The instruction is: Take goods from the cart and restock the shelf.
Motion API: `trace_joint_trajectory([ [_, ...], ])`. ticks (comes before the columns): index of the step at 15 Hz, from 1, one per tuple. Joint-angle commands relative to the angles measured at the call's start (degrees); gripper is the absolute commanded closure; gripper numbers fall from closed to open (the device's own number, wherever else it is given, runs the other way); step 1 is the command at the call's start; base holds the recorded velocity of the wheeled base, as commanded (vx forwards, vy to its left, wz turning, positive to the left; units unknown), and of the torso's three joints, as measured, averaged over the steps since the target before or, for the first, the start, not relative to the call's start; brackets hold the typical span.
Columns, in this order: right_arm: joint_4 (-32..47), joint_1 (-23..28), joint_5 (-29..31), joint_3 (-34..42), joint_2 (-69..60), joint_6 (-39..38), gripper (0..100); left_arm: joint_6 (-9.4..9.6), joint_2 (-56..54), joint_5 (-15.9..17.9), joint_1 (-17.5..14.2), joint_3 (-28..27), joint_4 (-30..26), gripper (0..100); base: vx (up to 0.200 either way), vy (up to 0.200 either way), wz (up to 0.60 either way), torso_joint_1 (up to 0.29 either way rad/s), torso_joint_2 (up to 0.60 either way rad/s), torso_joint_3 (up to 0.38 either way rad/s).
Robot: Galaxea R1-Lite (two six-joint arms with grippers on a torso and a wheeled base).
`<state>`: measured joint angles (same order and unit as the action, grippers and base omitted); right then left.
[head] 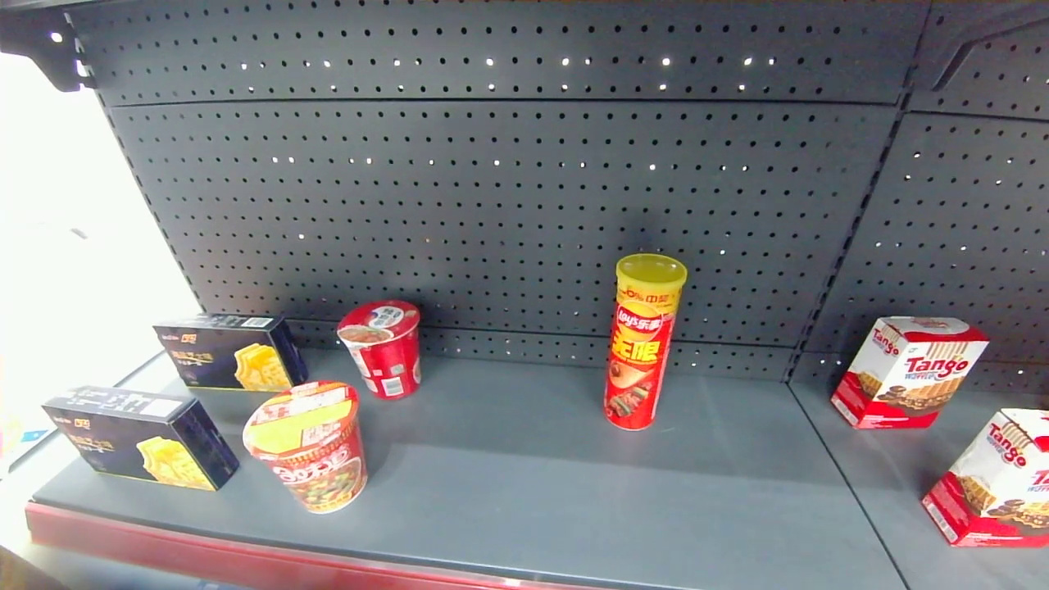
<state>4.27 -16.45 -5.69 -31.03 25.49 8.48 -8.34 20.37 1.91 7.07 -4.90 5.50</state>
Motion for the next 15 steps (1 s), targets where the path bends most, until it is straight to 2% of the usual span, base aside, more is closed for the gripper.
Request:
trace_joint_trajectory([
  [1, -0.93, -5.62, -0.9, -1.76, 8.17, 2.15, 0, -0.01, -0.33, 0.2, 1.02, -0.02, 0.04, 100, 0.0, 0.0, 0.0, 0.0, 0.0, 0.0],
  [2, -1.1, -9.66, -2.31, -1.67, 10.81, 2.41, 0, -0.01, -0.07, 0.2, 2.42, -0.37, 0.04, 100, 0.0, 0.0, 0.0, 0.0, 0.0, 0.0],
  [4, -1.72, -12.91, -5.03, -2.46, 14.5, -0.22, 0, -0.01, -0.07, 0.2, 2.6, -0.55, 0.04, 100, 0.0, 0.0, 0.0, 0.0, 0.0, 0.0],
  [5, -3.92, -13.44, -6.96, -2.29, 16.52, -2.16, 0, -0.1, -0.07, 0.2, 2.6, -0.46, 0.04, 100, 0.0, 0.0, 0.0, 0.0, 0.0, 0.0],
  [12, -25.98, -12.47, -10.13, -1.85, 37.53, -5.67, 0, -0.54, 0.02, 0.2, 3.48, -0.72, 0.04, 100, 0.0, 0.0, 0.0, 0.0, 0.0, 0.0],
  [13, -26.24, -12.38, -10.3, -1.85, 37.7, -5.67, 0, -0.54, 0.02, 0.2, 3.48, -0.72, 0.13, 100, 0.0, 0.0, 0.0, 0.0, 0.0, 0.0],
  [14, -30.37, -7.37, -19.62, -2.55, 42.71, -5.41, 0, -1.42, -0.07, 0.2, 3.48, -0.72, 0.13, 100, 0.0, 0.0, 0.0, 0.0, 0.0, 0.0],
  [15, -32.04, -4.12, -26.12, -3.34, 44.91, -5.14, 0, -1.68, -0.07, 0.2, 3.48, -0.72, 0.04, 100, 0.0, 0.0, 0.0, 0.0, 0.0, 0.0],
])
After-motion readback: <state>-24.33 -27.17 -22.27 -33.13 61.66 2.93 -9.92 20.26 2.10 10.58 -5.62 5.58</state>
